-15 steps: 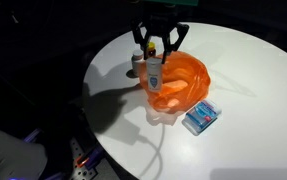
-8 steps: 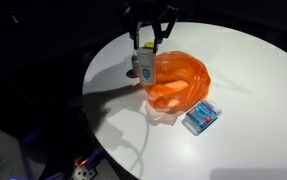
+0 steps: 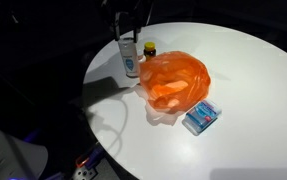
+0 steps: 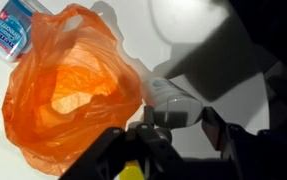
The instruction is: Pick up the white container from the orange plastic and place it right side up on the table
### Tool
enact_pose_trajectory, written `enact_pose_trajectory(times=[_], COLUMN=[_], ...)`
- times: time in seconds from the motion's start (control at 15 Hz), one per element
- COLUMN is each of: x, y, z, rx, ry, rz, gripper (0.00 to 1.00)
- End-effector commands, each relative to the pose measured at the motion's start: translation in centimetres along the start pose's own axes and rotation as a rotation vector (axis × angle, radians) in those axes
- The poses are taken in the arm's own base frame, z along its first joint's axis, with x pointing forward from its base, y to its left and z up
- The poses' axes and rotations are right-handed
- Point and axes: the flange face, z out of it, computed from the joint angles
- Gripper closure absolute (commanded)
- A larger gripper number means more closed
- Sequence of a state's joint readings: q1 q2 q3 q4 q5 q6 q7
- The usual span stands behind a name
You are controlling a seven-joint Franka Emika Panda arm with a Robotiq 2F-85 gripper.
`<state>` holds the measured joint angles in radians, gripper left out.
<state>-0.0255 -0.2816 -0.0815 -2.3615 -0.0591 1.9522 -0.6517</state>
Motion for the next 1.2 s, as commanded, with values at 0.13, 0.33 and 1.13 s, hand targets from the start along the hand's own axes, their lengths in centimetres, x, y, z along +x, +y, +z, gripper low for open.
enact_pose_trajectory(times=[0.13,0.33,1.13], x=[1.2,1.7,2.1], y=[-2.8,-3.3,-1.0], z=[1.1,2.4,6.6], rx=[0.016,0.036,0.078], ry=[-0.011,-0.013,-0.035], rz=[-0.074,-0.11,-0.119], gripper=[0.73,0.73,0.73])
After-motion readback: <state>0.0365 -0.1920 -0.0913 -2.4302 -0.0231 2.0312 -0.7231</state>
